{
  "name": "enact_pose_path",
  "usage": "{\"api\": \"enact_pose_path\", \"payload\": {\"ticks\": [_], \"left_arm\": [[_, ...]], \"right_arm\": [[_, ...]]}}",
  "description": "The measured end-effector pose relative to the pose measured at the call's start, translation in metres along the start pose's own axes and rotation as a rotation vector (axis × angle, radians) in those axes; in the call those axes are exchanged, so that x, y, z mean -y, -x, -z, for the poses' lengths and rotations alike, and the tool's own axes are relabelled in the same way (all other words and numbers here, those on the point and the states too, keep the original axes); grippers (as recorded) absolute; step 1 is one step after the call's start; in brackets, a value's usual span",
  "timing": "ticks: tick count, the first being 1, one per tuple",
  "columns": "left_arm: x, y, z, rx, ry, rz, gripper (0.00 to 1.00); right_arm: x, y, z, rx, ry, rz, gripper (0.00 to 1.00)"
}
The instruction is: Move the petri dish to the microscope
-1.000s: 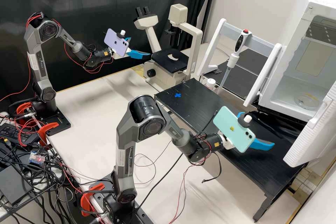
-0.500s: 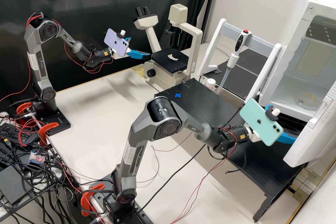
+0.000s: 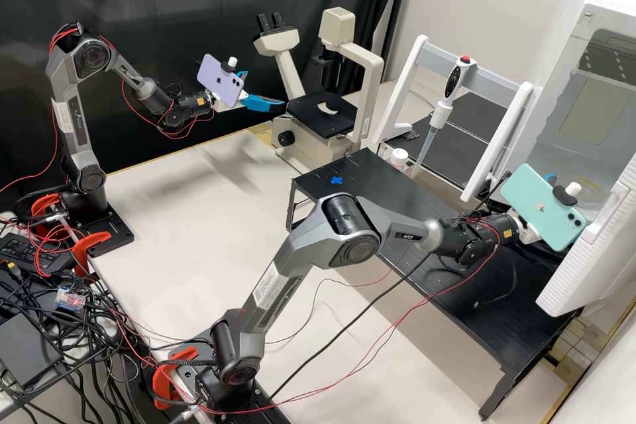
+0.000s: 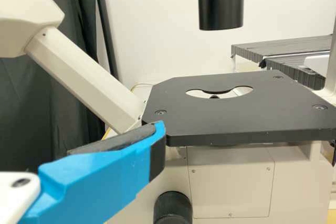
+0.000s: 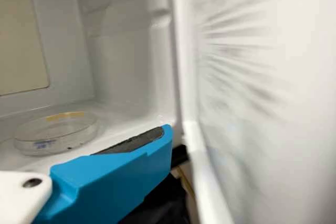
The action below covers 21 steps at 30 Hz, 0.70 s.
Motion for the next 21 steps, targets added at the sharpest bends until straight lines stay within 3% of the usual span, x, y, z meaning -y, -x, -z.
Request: {"api": "enact_pose_path", "payload": {"ticks": [14, 21], "left_arm": [[0.0, 0.0, 0.0, 0.0, 0.0, 0.0, 1.0], [0.0, 0.0, 0.0, 0.0, 0.0, 0.0, 1.0]], "right_arm": [[0.022, -0.041, 0.022, -0.025, 0.01, 0.081, 1.0], [0.038, -0.061, 0.022, -0.037, 0.073, 0.129, 1.0]]}}
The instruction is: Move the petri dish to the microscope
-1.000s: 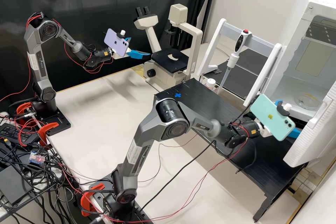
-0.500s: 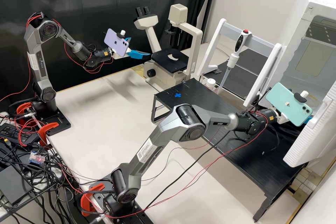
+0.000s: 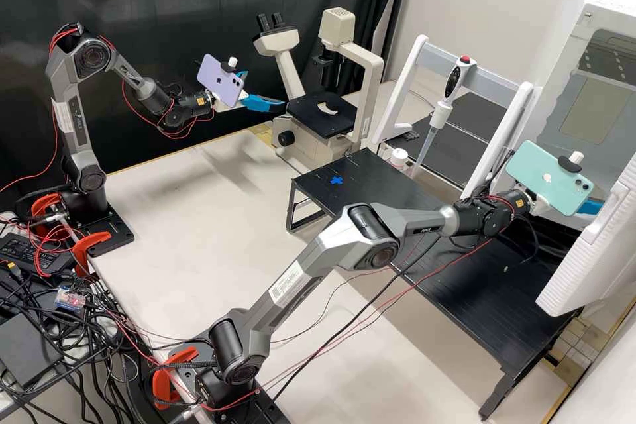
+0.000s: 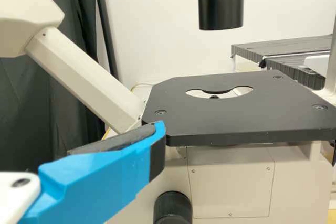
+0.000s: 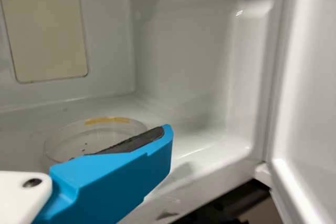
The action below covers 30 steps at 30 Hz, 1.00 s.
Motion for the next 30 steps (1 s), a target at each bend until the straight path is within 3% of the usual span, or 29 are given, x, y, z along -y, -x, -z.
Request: {"api": "enact_pose_path", "payload": {"ticks": [7, 14, 15, 30], "left_arm": [[0.0, 0.0, 0.0, 0.0, 0.0, 0.0, 1.0], [0.0, 0.0, 0.0, 0.0, 0.0, 0.0, 1.0], [0.0, 0.0, 0.0, 0.0, 0.0, 0.0, 1.0], [0.0, 0.0, 0.0, 0.0, 0.0, 0.0, 1.0]], "right_arm": [[0.01, -0.018, -0.011, 0.029, 0.056, 0.027, 1.0], [0.009, -0.025, -0.012, 0.027, 0.075, 0.009, 1.0], [0.01, -0.027, -0.013, 0.028, 0.076, 0.005, 0.0], [0.016, -0.039, -0.022, 0.022, 0.061, -0.022, 0.0]]}}
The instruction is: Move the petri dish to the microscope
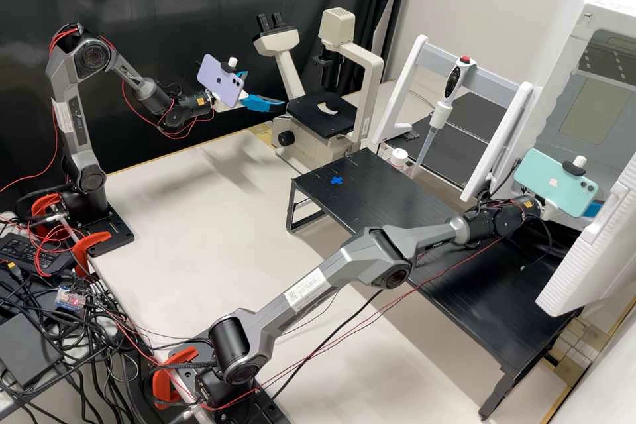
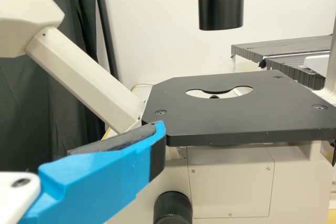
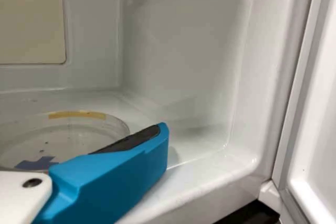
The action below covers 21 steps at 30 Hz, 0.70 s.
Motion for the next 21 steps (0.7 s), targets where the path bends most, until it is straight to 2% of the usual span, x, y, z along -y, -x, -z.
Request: {"api": "enact_pose_path", "payload": {"ticks": [4, 21], "left_arm": [[0.0, 0.0, 0.0, 0.0, 0.0, 0.0, 1.0], [0.0, 0.0, 0.0, 0.0, 0.0, 0.0, 1.0]], "right_arm": [[0.0005, -0.0001, -0.001, 0.006, -0.021, 0.0, 0.0], [0.0009, -0.0002, -0.0006, 0.006, -0.021, 0.001, 0.0]]}}
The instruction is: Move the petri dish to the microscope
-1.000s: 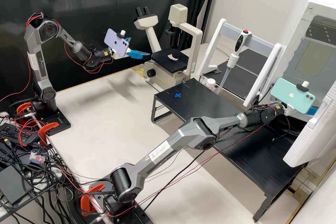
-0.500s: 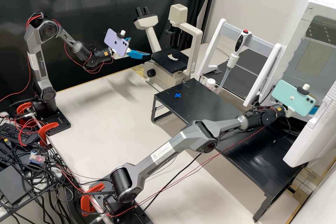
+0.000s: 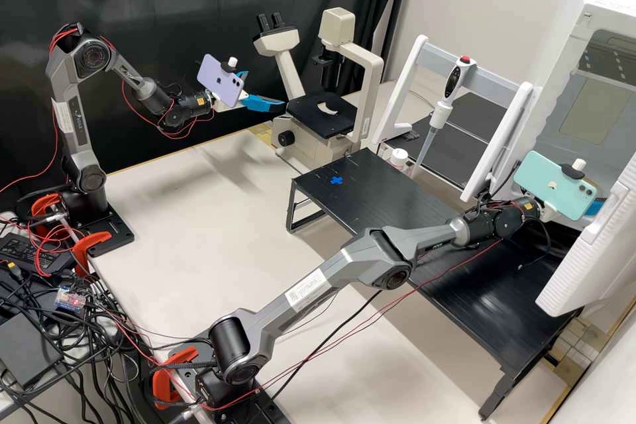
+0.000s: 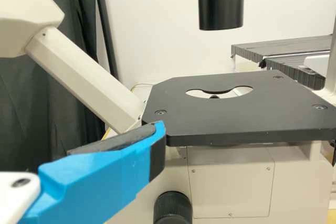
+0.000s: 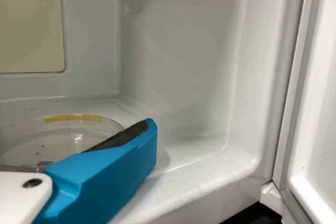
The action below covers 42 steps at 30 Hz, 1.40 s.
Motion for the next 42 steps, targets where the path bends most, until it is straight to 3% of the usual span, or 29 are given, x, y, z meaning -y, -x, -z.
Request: {"api": "enact_pose_path", "payload": {"ticks": [14, 27, 37, 42], "left_arm": [[0.0, 0.0, 0.0, 0.0, 0.0, 0.0, 1.0], [0.0, 0.0, 0.0, 0.0, 0.0, 0.0, 1.0], [0.0, 0.0, 0.0, 0.0, 0.0, 0.0, 1.0], [0.0, 0.0, 0.0, 0.0, 0.0, 0.0, 1.0]], "right_arm": [[0.005, 0.007, -0.004, -0.026, -0.006, 0.036, 0.0], [-0.014, 0.048, -0.008, -0.04, -0.012, 0.084, 0.0], [-0.033, 0.106, -0.014, -0.062, -0.067, 0.044, 0.0], [-0.041, 0.141, -0.023, -0.032, -0.085, 0.008, 0.0]]}}
